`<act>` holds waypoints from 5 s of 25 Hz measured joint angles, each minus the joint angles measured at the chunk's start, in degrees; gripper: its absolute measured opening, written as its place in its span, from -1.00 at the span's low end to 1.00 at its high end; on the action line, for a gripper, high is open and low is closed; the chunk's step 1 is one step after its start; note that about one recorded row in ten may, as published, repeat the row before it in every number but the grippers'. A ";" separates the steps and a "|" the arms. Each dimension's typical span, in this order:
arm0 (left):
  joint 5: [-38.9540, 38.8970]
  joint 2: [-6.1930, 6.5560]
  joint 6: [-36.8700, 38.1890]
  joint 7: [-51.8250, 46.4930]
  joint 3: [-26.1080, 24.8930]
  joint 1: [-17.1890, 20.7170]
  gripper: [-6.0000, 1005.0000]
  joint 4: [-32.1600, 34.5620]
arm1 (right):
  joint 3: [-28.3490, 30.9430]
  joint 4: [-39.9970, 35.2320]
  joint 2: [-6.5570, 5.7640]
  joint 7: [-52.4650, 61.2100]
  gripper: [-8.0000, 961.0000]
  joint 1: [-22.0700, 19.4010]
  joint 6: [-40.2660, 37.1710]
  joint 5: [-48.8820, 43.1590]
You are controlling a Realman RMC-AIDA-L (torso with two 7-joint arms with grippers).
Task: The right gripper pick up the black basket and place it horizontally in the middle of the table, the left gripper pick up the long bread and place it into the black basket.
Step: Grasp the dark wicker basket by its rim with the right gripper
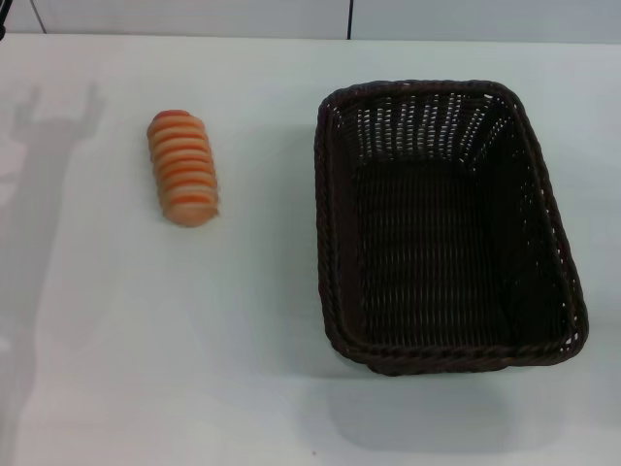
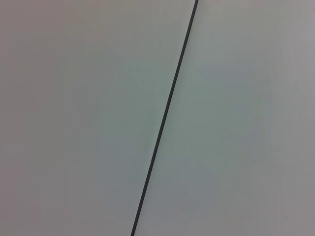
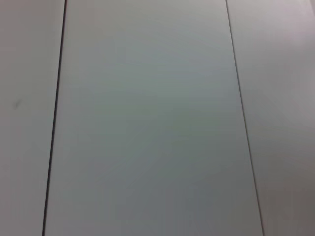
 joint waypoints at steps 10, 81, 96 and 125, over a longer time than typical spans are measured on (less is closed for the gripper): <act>0.00 -0.09 0.01 -0.03 0.08 0.17 0.72 -0.44 | -1.07 0.65 -0.02 -0.15 0.69 -0.30 0.45 0.00; -0.05 0.03 7.51 -0.91 -1.70 4.69 0.72 -4.60 | 16.30 68.67 -0.52 12.68 0.69 18.55 155.97 -29.64; 0.00 0.30 9.52 -0.74 -2.09 6.01 0.72 -4.51 | 16.69 65.29 -0.47 16.99 0.69 18.25 159.36 -26.65; 0.06 0.16 12.08 -0.73 -2.17 7.18 0.72 -4.04 | 16.17 54.26 -0.55 16.99 0.69 19.72 153.71 -22.99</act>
